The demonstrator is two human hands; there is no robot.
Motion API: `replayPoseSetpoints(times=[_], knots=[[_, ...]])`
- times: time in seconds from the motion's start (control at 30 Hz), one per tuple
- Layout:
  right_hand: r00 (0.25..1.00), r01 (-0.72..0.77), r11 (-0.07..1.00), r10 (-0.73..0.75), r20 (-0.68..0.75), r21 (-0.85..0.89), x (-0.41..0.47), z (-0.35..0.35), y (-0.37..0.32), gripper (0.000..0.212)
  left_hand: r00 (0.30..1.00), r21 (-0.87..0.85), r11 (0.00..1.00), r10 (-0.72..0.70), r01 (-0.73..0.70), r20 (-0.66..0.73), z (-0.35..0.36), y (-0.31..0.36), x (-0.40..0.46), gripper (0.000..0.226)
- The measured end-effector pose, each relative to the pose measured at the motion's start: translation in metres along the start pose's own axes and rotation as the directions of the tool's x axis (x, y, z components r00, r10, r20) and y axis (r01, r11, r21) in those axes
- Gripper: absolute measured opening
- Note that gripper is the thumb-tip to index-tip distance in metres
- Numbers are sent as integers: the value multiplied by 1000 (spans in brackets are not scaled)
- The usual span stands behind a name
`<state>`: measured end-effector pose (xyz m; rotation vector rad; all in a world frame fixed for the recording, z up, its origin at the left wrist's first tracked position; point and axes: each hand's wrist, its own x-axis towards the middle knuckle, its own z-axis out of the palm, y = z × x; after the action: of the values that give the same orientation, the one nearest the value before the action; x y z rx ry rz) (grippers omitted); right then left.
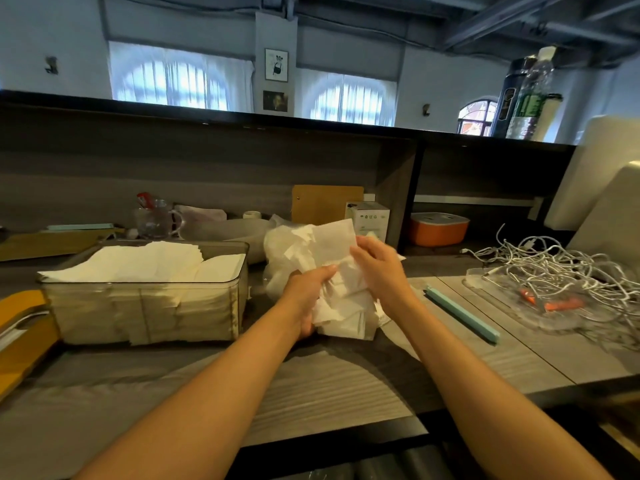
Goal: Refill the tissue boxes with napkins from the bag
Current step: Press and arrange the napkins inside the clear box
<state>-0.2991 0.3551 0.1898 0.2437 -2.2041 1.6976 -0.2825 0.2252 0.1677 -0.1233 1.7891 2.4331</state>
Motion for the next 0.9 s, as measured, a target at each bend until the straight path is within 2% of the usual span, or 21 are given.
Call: replayPoseSetpoints(times=[0.03, 0.1, 0.17, 0.2, 0.27, 0.33, 0.43, 0.5, 0.63, 0.73, 0.83, 0.9], knots=[[992, 77, 997, -76, -105, 8, 1, -5, -2, 21, 1000, -45, 999, 1, -1, 4, -2, 1, 1, 26], [928, 162, 987, -151, -342, 5, 1, -17, -3, 21, 999, -132, 991, -6, 10, 32, -7, 5, 1, 26], [876, 109, 991, -60, -478, 75, 3, -25, -2, 27, 999, -201, 980, 7, 3, 52, -8, 8, -1, 20], [874, 50, 989, 25, -485, 142, 5, -27, -1, 34, 998, -241, 971, 19, -4, 61, -9, 10, -3, 21], [895, -89, 966, 185, -406, 243, 9, -25, 0, 48, 996, -291, 956, 52, -27, 77, -11, 11, -4, 29], [923, -192, 913, 292, -249, 359, 12, -21, 0, 54, 993, -311, 950, 64, -29, 102, -12, 12, -7, 37], [936, -338, 848, 347, 54, 408, 5, -18, -3, 69, 987, -344, 938, 97, -49, 124, -12, 11, -8, 38], [917, -398, 832, 359, 172, 387, 2, -15, -6, 70, 979, -342, 935, 150, -95, 137, -12, 11, -10, 30], [898, -439, 762, 351, 266, 476, -1, -17, -11, 61, 973, -283, 950, 180, -133, 147, -7, 12, -15, 16], [866, -497, 697, 438, 241, 517, -1, -23, -10, 60, 974, -222, 959, 203, -175, 106, -5, 13, -18, 15], [783, -619, 682, 571, 245, 390, -3, -28, -11, 67, 972, -257, 943, 231, -212, 45, -6, 13, -17, 20], [745, -667, 686, 598, 296, 290, -2, -30, -10, 79, 968, -296, 924, 248, -243, -21, -8, 14, -17, 28]])
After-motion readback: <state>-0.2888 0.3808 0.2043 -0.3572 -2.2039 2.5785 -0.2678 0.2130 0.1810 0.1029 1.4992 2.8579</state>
